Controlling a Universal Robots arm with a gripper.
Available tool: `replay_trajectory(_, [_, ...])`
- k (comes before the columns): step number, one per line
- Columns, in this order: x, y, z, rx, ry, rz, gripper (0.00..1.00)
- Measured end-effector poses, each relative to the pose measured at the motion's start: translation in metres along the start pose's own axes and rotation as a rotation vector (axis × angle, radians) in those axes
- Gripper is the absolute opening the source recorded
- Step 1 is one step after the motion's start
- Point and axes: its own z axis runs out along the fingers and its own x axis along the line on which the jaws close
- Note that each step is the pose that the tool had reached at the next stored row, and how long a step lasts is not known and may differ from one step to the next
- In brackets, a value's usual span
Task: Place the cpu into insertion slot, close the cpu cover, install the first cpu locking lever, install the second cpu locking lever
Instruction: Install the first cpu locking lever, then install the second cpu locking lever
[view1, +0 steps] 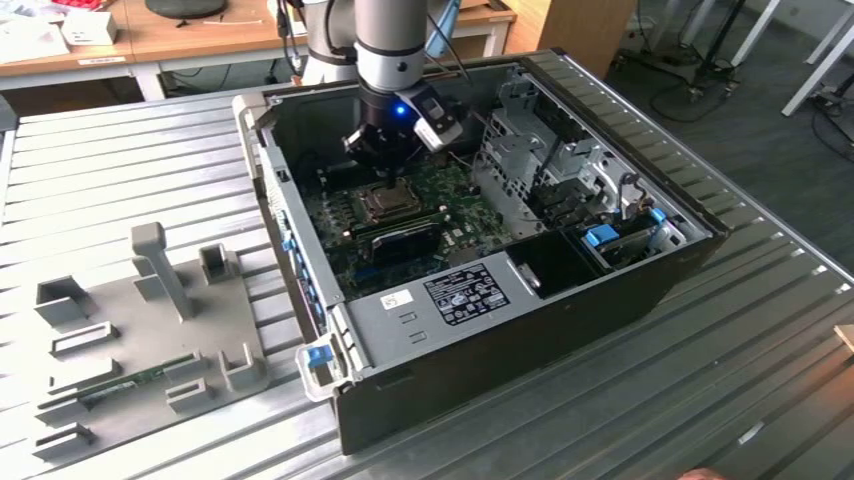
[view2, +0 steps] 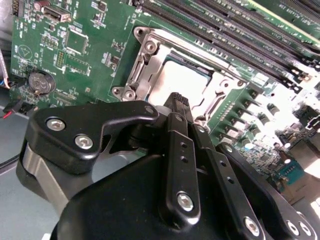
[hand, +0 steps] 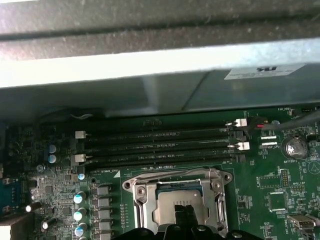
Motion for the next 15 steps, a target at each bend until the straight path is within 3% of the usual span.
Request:
replay_trajectory(3, [-0.0003, -0.0036, -0.0002, 0.0001, 0.0, 0.0, 0.1])
replay_trajectory(15, [-0.0006, -0.0036, -0.0041, -0.0002, 0.0, 0.0, 0.1])
